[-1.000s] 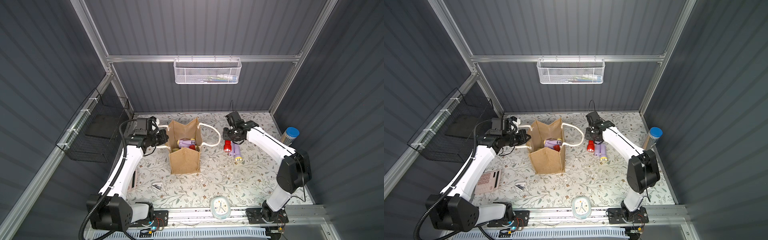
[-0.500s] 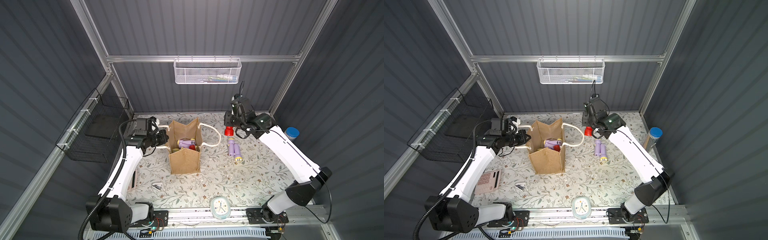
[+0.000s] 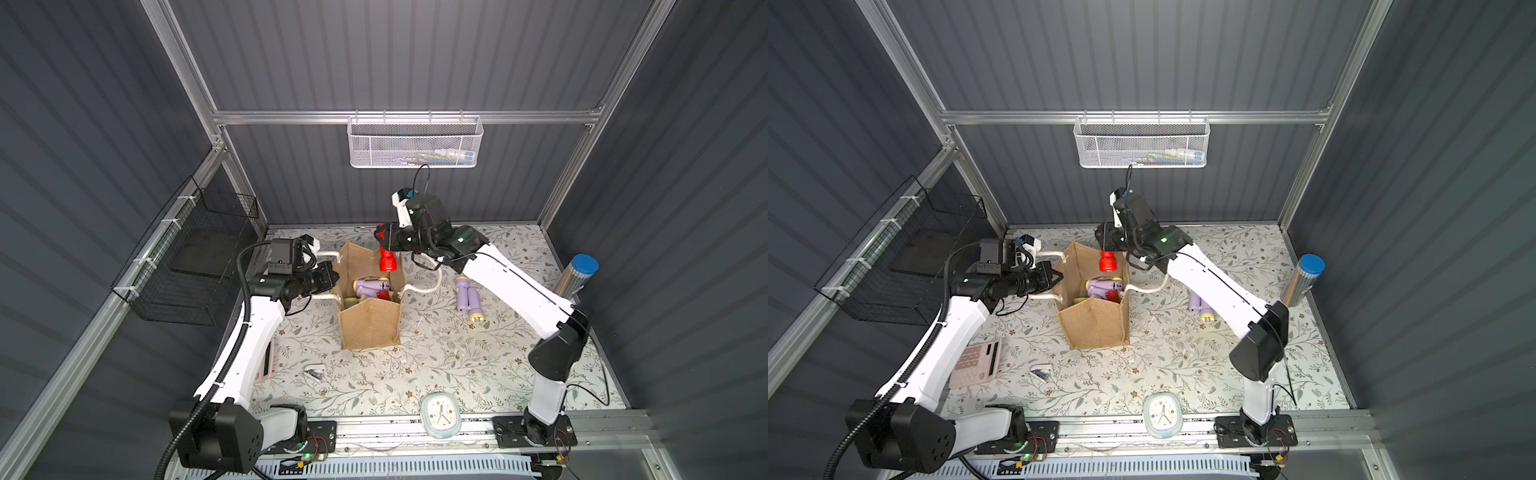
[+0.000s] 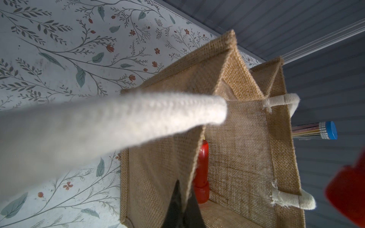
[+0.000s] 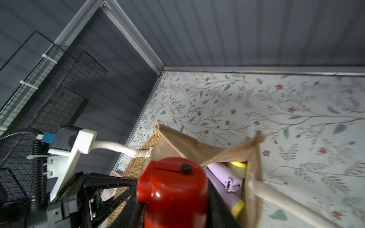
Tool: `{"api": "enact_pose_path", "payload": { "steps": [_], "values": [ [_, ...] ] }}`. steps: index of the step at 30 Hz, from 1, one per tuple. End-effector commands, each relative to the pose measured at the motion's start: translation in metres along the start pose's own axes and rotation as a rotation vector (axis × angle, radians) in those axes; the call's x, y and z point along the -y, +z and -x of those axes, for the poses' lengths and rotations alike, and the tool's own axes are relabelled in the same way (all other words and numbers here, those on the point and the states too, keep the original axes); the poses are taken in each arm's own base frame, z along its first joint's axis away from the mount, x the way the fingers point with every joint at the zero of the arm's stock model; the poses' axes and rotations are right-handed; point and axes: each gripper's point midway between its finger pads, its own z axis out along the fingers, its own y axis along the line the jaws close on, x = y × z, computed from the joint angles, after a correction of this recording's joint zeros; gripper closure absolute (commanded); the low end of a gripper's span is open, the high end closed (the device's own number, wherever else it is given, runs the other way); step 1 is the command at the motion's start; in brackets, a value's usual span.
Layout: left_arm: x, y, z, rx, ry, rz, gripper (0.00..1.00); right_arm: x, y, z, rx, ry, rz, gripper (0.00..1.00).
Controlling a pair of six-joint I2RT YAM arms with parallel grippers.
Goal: Put the flashlights into the tote bags
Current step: Place the flashlight in the canvas bag.
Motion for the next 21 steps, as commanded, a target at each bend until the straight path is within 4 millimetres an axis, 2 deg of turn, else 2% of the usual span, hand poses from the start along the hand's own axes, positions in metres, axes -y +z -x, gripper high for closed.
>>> {"api": "enact_pose_path", "payload": {
  "steps": [1,7,14,21],
  "values": [
    [0.015,-0.009,0.009,0.051,0.017,-0.059,1.00,-0.030,0.015,-0.008,-0.049,0.056,0.130,0.92],
    [0.012,-0.002,0.005,0.030,0.000,-0.061,1.00,-0.025,0.052,-0.051,-0.165,0.058,0.100,0.93],
    [0.011,-0.001,0.008,0.035,-0.005,-0.056,1.00,-0.014,0.081,-0.113,-0.307,0.053,0.047,0.94],
    [0.010,0.001,0.007,0.031,-0.009,-0.053,1.00,0.018,0.113,-0.155,-0.390,0.071,-0.069,0.94]
  ]
}}
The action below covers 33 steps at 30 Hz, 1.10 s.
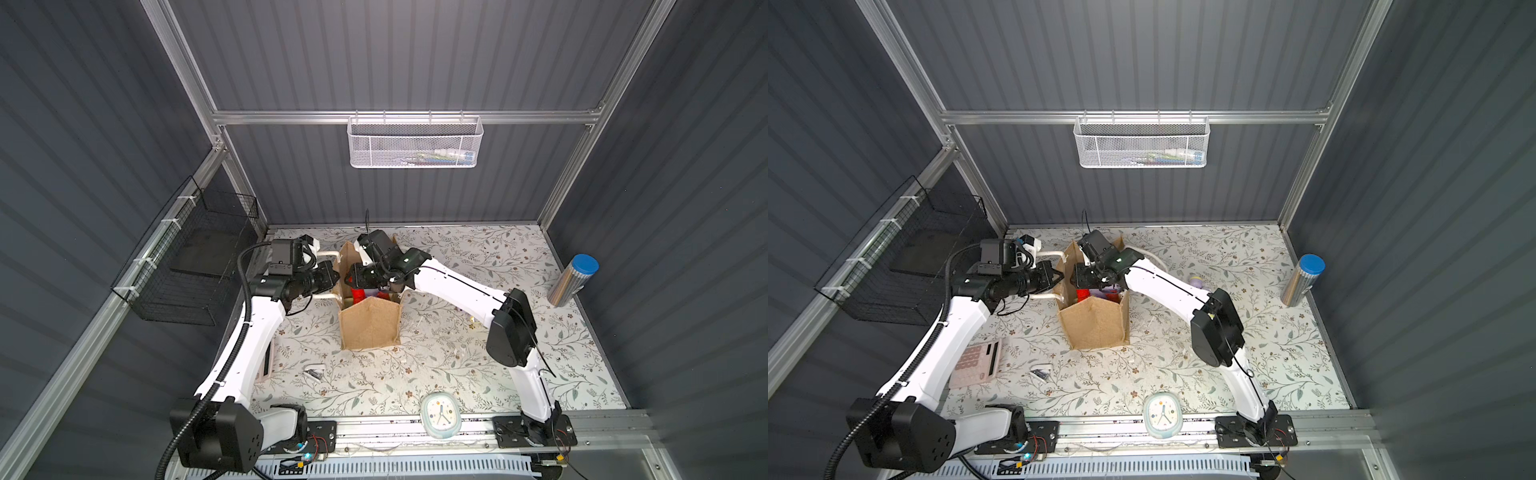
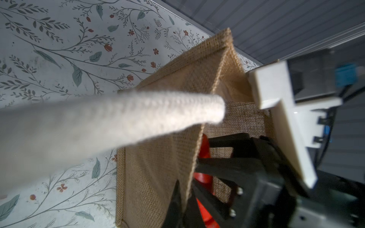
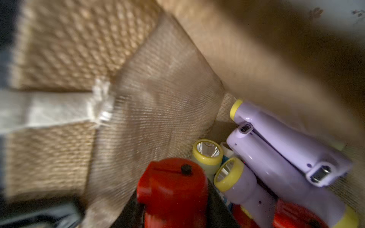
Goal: Put the flashlights into the tote bags
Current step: Place the flashlight in the canvas bag.
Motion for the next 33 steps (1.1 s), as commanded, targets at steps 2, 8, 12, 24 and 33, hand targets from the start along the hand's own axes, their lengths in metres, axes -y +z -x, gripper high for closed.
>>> {"api": "enact_pose_path", "payload": {
  "steps": [2,8,12,24,33],
  "values": [
    [0.010,-0.003,0.007,0.026,0.015,-0.040,1.00,0.032,0.024,-0.016,-0.050,0.049,-0.110,0.94],
    [0.008,-0.001,0.006,0.023,0.013,-0.034,1.00,0.062,0.038,-0.030,-0.075,0.075,-0.222,0.94],
    [0.007,0.000,0.005,0.020,0.014,-0.031,1.00,0.080,0.041,-0.037,-0.083,0.072,-0.298,0.86],
    [0.003,0.000,0.004,0.020,0.013,-0.014,1.00,0.071,0.017,-0.029,-0.070,0.045,-0.288,0.47],
    [0.001,0.000,0.003,0.017,0.019,-0.003,1.00,0.010,-0.042,0.006,0.023,-0.052,-0.089,0.41]
  ]
}}
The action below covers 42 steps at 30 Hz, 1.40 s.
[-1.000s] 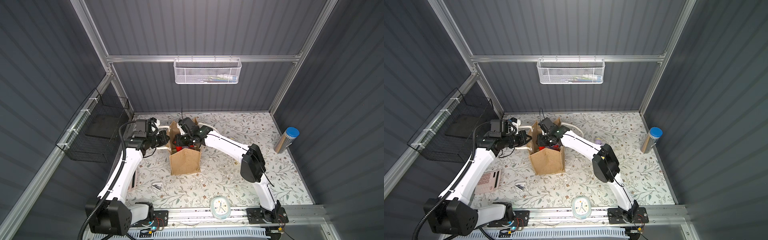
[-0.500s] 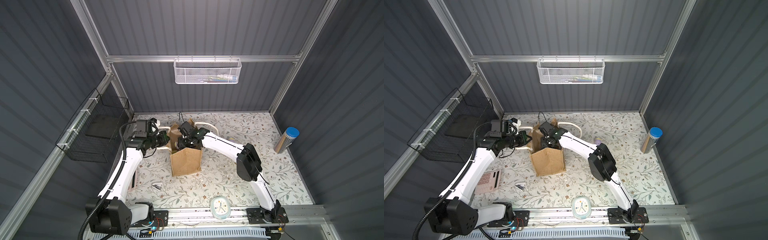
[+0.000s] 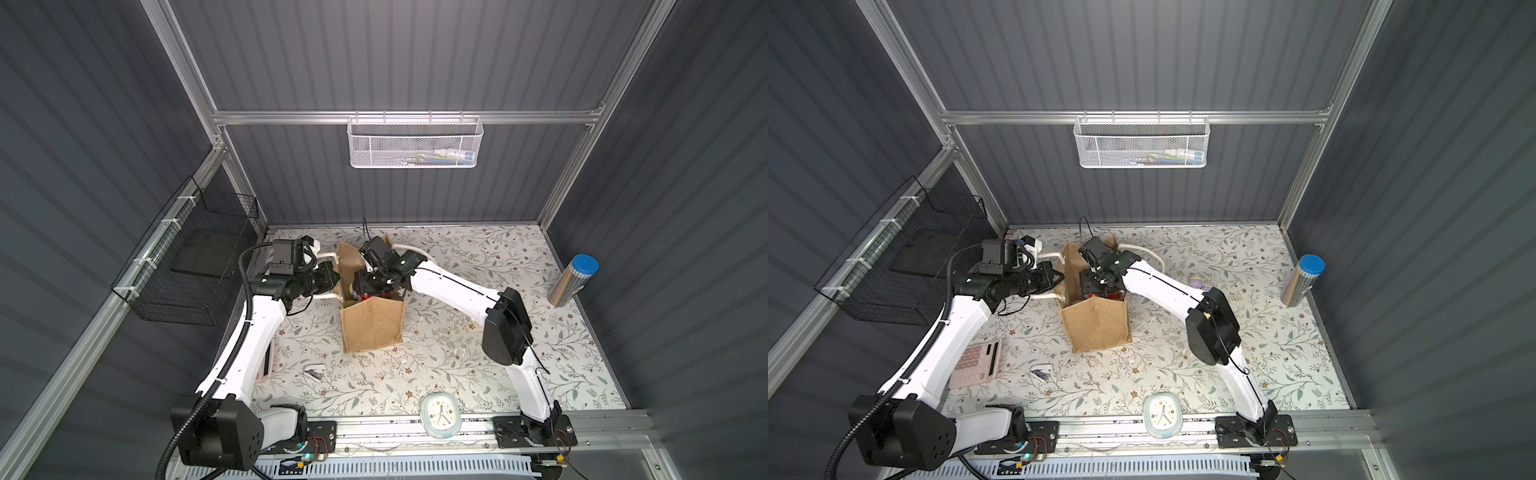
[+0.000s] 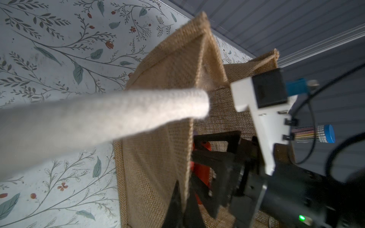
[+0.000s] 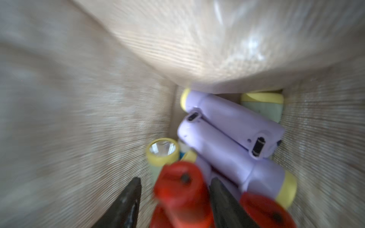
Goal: Put the flashlights into the tote bags
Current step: Place the flashlight in the canvas bag.
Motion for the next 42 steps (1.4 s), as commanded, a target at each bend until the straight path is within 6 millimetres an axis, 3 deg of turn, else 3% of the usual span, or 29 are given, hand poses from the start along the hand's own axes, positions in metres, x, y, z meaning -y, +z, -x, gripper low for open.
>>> {"api": "enact_pose_path", "payload": {
  "steps": [1,6,11,15,22,25,29,31,38,42],
  "values": [
    [0.004,-0.003,0.005,0.027,0.024,-0.010,1.00,-0.018,-0.044,0.015,0.045,-0.053,0.074,0.41],
    [0.003,-0.001,0.006,0.025,0.025,-0.009,1.00,-0.029,-0.086,0.028,0.077,-0.047,0.188,0.39],
    [0.004,0.000,0.007,0.026,0.025,-0.011,1.00,-0.019,-0.118,0.037,0.021,0.131,0.428,0.40],
    [0.004,-0.001,0.007,0.029,0.026,-0.013,1.00,0.030,-0.134,0.050,0.063,0.311,0.488,0.42],
    [0.003,-0.002,0.008,0.026,0.028,-0.003,1.00,0.119,-0.148,0.037,0.141,0.393,0.282,0.42],
    [0.002,-0.002,0.008,0.025,0.030,0.008,1.00,0.142,-0.152,0.027,0.140,0.414,0.248,0.42],
    [-0.002,-0.001,0.006,0.014,0.028,0.025,1.00,0.146,-0.164,0.022,0.141,0.396,0.300,0.43],
    [-0.002,0.000,0.007,0.011,0.026,0.027,1.00,0.159,-0.171,0.023,0.173,0.384,0.249,0.43],
    [-0.001,0.000,0.010,0.015,0.025,0.025,1.00,0.244,-0.177,-0.013,0.184,0.491,-0.077,0.44],
    [-0.001,0.002,0.010,0.008,0.023,0.028,1.00,0.281,-0.168,-0.036,0.163,0.523,-0.220,0.45]
  ]
}}
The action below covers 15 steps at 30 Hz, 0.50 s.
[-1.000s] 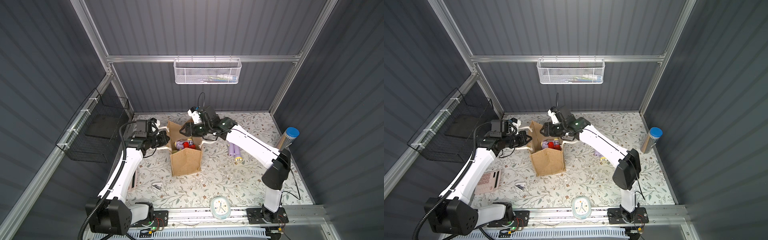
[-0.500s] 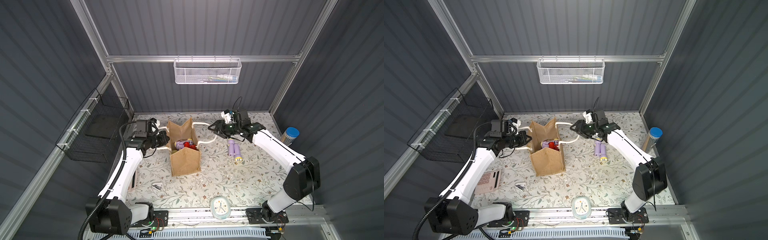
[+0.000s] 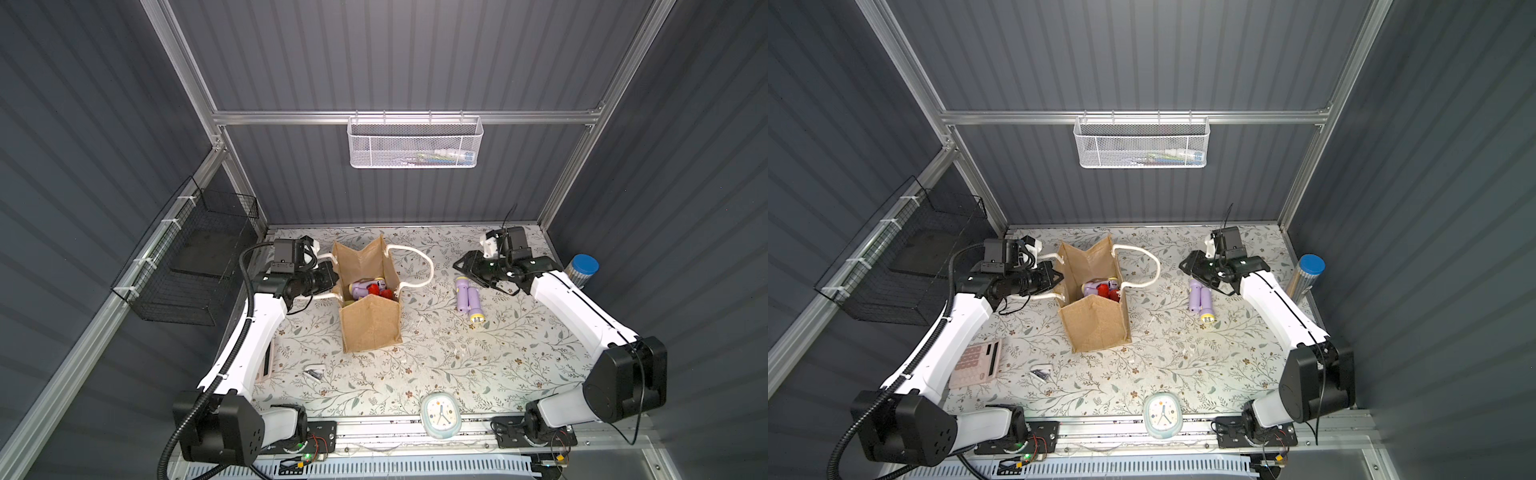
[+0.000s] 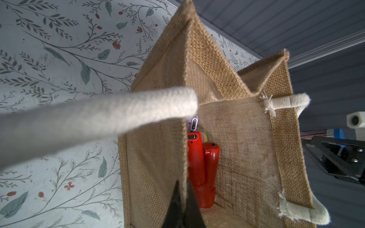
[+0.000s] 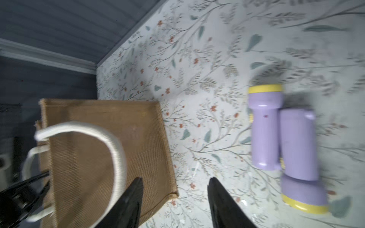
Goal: Put the flashlights into the tote bags
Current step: Place the flashlight in the canvas bag, then pick up the flashlight from the center of the board.
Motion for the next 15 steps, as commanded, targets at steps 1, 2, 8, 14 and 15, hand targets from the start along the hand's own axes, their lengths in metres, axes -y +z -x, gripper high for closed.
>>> {"api": "enact_pose_path", "payload": {
  "steps": [1,2,8,14,15],
  "values": [
    [0.006,-0.004,0.008,0.013,0.026,-0.004,1.00,0.048,0.012,-0.011,-0.015,-0.010,-0.192,0.46],
    [0.006,-0.004,0.008,0.014,0.025,-0.005,1.00,0.054,0.016,-0.013,-0.026,-0.011,-0.212,0.47],
    [0.004,-0.003,0.006,0.007,0.023,-0.001,1.00,0.079,0.040,-0.024,-0.072,-0.076,-0.351,0.50],
    [-0.003,-0.004,0.005,0.017,0.021,0.037,1.00,0.094,0.062,-0.031,-0.124,-0.116,-0.441,0.50],
    [-0.004,-0.004,0.005,0.017,0.022,0.042,1.00,0.096,0.066,-0.032,-0.130,-0.125,-0.453,0.50]
  ]
}}
